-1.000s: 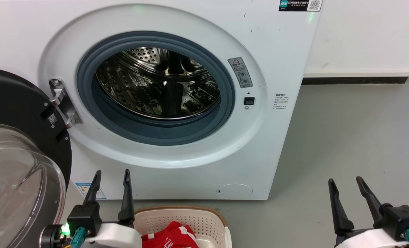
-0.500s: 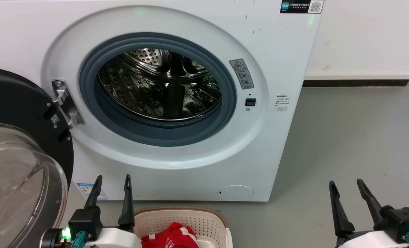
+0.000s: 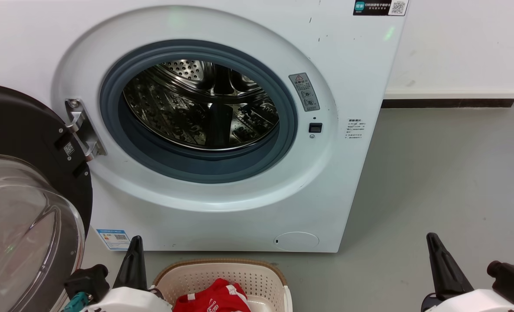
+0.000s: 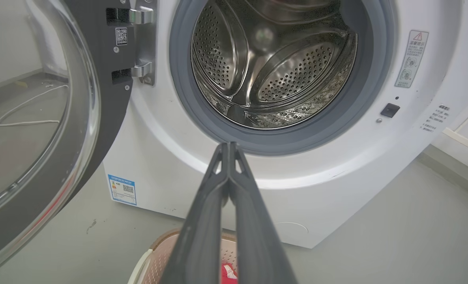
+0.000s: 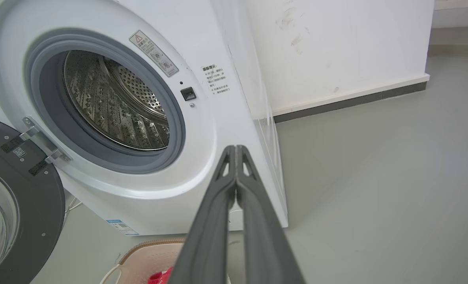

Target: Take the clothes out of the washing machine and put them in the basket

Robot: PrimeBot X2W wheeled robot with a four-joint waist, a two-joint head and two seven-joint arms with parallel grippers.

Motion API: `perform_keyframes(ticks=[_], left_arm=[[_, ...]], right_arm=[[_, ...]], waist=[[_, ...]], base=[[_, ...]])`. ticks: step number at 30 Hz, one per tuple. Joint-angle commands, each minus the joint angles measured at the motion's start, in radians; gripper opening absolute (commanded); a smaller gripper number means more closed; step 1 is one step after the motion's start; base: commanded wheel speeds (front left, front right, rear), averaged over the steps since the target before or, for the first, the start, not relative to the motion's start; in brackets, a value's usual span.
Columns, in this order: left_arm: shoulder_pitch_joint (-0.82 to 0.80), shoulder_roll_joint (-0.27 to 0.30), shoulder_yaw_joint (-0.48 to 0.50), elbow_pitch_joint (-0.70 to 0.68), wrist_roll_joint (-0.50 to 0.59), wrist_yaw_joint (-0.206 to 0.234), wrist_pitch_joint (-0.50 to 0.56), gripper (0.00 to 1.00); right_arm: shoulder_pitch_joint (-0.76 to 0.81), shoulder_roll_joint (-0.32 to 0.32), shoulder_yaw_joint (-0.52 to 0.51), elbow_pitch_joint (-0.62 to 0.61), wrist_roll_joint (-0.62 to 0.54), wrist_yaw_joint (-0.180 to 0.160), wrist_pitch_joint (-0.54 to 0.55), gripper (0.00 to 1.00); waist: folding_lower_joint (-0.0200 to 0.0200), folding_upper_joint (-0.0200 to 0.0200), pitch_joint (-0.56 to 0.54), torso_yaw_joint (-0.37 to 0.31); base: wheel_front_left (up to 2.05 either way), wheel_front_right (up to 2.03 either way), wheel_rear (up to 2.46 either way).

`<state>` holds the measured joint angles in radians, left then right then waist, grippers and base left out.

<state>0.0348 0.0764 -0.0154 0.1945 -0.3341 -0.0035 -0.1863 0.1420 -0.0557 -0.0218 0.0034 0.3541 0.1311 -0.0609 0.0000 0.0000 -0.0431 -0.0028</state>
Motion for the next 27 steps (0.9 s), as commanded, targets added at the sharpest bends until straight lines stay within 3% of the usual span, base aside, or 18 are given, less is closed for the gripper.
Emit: perform_keyframes(ticks=[1, 27], left_arm=[[-0.034, -0.001, 0.009, -0.014, -0.057, -0.008, 0.009, 0.00], [-0.071, -0.009, 0.046, 0.003, -0.457, -0.048, 0.102, 0.00]], right_arm=[[-0.037, -0.010, 0.001, -0.003, 0.061, 0.000, 0.002, 0.00], [-0.109, -0.025, -0.004, 0.075, 0.475, 0.000, 0.038, 0.00]], waist=[[0.0000, 0.0000, 0.001, 0.000], [0.0000, 0.0000, 0.011, 0.001]], base=[[0.00, 0.00, 0.00], [0.00, 0.00, 0.00]])
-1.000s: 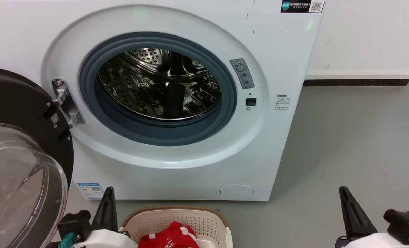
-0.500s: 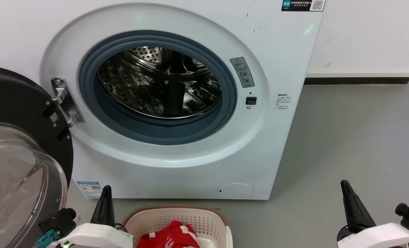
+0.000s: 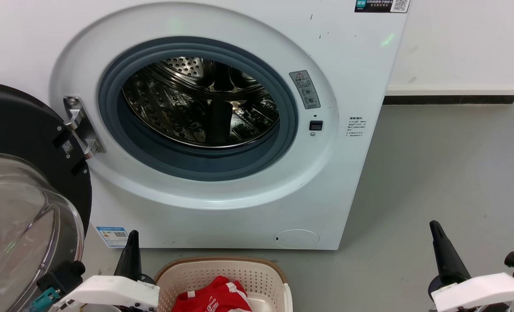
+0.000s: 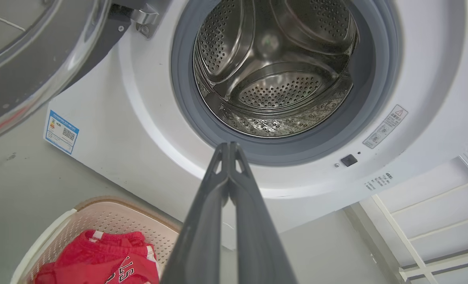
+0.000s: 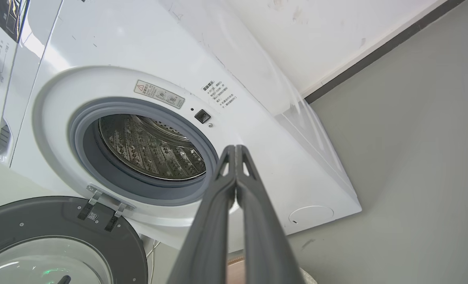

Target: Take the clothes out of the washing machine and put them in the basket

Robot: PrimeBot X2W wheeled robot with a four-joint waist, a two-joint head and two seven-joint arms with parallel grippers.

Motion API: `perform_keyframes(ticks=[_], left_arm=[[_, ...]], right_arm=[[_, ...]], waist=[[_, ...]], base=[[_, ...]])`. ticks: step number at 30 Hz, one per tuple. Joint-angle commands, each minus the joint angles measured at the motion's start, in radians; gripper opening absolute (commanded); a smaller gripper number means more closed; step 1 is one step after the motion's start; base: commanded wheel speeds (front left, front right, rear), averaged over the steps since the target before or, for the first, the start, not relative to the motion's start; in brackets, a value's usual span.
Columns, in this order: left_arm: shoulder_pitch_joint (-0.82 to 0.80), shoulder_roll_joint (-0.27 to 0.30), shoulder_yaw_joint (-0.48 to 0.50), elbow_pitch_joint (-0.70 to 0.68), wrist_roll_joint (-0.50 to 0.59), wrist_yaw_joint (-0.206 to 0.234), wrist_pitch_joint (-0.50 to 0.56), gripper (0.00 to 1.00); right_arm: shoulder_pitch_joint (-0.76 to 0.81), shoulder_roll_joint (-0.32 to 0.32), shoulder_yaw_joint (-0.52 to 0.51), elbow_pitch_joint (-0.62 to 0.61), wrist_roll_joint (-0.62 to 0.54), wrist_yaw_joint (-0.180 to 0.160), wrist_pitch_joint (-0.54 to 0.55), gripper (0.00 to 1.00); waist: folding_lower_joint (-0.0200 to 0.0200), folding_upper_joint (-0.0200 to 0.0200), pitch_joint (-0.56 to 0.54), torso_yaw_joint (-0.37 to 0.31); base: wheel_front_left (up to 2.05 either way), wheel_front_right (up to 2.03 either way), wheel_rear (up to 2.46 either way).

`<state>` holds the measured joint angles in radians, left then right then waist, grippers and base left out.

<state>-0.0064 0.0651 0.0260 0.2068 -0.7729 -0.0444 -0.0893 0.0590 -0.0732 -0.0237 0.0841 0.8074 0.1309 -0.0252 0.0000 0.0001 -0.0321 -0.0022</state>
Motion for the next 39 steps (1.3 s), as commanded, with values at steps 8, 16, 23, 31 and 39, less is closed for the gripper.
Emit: perform_keyframes(ticks=[8, 16, 23, 31, 39], left_arm=[[-0.040, 0.001, 0.016, -0.003, -0.125, -0.018, 0.031, 0.00], [-0.051, -0.002, 0.027, 0.002, -0.224, -0.028, 0.055, 0.00], [-0.057, -0.003, 0.035, 0.007, -0.304, -0.036, 0.075, 0.00], [-0.067, -0.005, 0.044, 0.012, -0.390, -0.045, 0.096, 0.00], [-0.074, -0.007, 0.053, 0.017, -0.470, -0.053, 0.115, 0.00]], right_arm=[[-0.045, -0.009, -0.006, 0.016, 0.130, 0.000, 0.014, 0.00], [-0.063, -0.010, -0.010, 0.035, 0.229, 0.000, 0.025, 0.00], [-0.077, -0.011, -0.015, 0.051, 0.310, 0.000, 0.036, 0.00], [-0.094, -0.011, -0.020, 0.068, 0.395, 0.000, 0.046, 0.00], [-0.107, -0.010, -0.025, 0.085, 0.474, 0.000, 0.058, 0.00]], waist=[[0.0000, -0.0001, 0.003, 0.000], [0.0000, -0.0001, 0.007, 0.000], [0.0000, -0.0001, 0.010, 0.001], [0.0000, -0.0001, 0.013, 0.001], [0.0000, -0.0001, 0.016, 0.001]], base=[[0.00, 0.00, 0.00], [0.00, 0.00, 0.00], [0.00, 0.00, 0.00], [0.00, 0.00, 0.00], [0.00, 0.00, 0.00]])
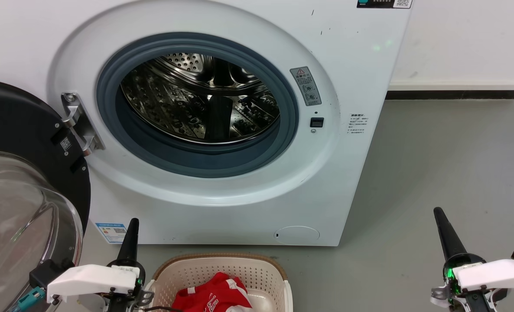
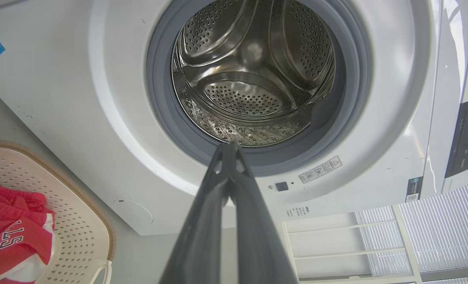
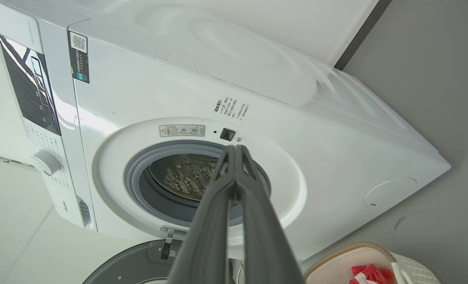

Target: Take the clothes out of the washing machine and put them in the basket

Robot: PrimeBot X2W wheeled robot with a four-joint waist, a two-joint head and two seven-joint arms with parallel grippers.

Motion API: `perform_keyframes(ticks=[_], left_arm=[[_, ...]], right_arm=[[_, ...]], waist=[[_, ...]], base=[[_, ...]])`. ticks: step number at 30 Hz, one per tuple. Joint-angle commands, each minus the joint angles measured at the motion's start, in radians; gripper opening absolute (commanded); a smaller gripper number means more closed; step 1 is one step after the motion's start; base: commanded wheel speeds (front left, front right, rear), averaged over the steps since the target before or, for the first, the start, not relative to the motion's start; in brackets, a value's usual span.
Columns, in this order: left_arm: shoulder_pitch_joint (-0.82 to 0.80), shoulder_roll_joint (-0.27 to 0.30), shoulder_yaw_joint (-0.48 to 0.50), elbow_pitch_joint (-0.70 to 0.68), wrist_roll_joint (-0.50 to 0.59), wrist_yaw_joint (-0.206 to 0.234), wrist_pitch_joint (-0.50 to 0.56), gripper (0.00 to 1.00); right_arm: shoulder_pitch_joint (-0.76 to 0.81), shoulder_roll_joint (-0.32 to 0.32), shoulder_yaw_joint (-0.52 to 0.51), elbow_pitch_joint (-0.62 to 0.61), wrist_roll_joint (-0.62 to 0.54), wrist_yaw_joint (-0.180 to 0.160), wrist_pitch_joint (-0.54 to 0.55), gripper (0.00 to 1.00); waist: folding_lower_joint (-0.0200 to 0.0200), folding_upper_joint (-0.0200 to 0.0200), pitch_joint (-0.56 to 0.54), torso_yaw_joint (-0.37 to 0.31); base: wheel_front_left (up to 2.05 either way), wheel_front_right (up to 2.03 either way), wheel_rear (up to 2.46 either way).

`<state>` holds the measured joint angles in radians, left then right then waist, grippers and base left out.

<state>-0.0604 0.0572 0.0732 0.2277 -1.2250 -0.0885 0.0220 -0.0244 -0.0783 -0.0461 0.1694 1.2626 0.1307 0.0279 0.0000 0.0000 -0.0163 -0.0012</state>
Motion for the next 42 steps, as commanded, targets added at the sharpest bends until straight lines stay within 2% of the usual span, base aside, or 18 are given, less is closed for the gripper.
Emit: perform_keyframes(ticks=[1, 21, 42], left_arm=[[-0.020, 0.001, 0.007, -0.003, -0.027, -0.010, 0.007, 0.00], [-0.039, -0.003, 0.026, 0.008, -0.220, -0.028, 0.054, 0.00], [-0.050, -0.007, 0.042, 0.018, -0.368, -0.043, 0.091, 0.00]], right_arm=[[-0.025, -0.005, -0.003, 0.001, 0.028, 0.000, 0.006, 0.00], [-0.060, -0.002, -0.019, 0.041, 0.217, 0.000, 0.033, 0.00], [-0.085, 0.003, -0.032, 0.072, 0.361, 0.000, 0.057, 0.00]], waist=[[0.0000, 0.0000, 0.001, 0.000], [0.0000, 0.0000, 0.010, 0.001], [0.0000, 0.0000, 0.018, 0.001]], base=[[0.00, 0.00, 0.00], [0.00, 0.00, 0.00], [0.00, 0.00, 0.00]])
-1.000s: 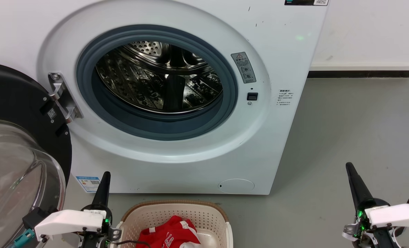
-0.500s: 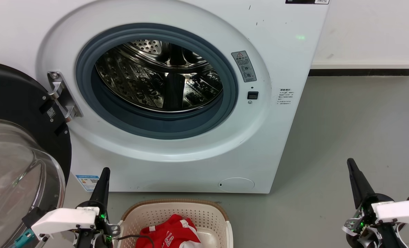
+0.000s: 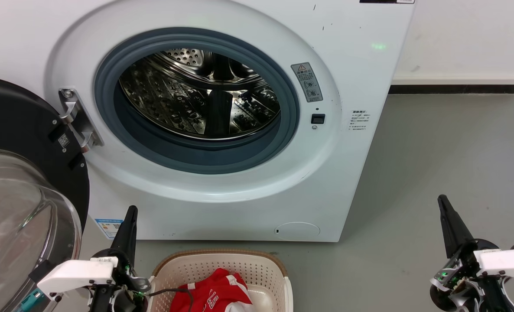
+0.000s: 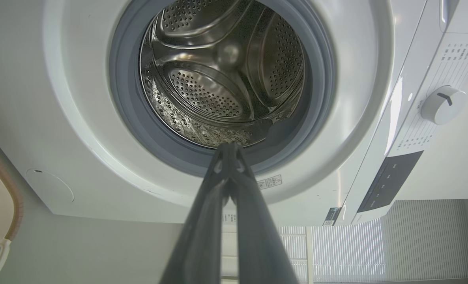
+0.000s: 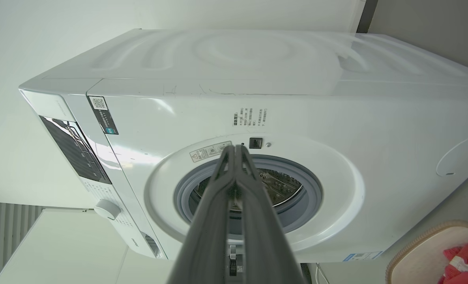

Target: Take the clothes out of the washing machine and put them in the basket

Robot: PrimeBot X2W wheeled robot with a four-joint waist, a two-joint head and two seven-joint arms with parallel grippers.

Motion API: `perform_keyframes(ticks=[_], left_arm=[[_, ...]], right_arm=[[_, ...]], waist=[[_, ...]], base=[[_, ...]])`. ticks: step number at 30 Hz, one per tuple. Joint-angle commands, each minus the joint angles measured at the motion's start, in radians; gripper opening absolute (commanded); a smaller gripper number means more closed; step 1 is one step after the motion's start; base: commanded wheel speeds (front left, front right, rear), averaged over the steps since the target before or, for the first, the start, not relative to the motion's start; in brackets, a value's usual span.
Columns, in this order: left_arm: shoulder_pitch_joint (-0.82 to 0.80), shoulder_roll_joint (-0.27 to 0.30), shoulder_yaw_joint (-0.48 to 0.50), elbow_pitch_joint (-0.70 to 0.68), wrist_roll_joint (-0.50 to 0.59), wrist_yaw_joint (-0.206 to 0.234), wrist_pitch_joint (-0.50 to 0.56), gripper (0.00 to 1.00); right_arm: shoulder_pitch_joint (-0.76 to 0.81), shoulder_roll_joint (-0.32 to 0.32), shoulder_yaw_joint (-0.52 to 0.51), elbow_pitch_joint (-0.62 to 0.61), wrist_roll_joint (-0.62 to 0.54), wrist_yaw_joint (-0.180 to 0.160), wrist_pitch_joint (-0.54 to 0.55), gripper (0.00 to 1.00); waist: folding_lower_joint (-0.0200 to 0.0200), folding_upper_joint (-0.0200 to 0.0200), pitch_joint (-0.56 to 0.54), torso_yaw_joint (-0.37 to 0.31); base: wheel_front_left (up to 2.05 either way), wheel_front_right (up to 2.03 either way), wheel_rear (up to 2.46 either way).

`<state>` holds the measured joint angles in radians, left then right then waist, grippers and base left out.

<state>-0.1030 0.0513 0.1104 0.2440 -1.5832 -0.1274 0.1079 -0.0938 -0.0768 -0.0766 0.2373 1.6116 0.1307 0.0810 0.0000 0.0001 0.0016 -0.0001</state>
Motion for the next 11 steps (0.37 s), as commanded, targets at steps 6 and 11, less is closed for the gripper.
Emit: perform_keyframes(ticks=[6, 11], left_arm=[[-0.009, -0.002, 0.007, 0.003, -0.031, -0.007, 0.010, 0.00], [-0.009, -0.002, 0.007, 0.003, -0.030, -0.007, 0.010, 0.00]], right_arm=[[-0.019, 0.004, -0.005, 0.008, 0.030, 0.000, 0.008, 0.00], [-0.020, 0.005, -0.007, 0.008, 0.027, 0.000, 0.009, 0.00]], waist=[[0.0000, -0.0001, 0.002, 0.000], [0.0000, -0.0001, 0.002, 0.000]], base=[[0.00, 0.00, 0.00], [0.00, 0.00, 0.00]])
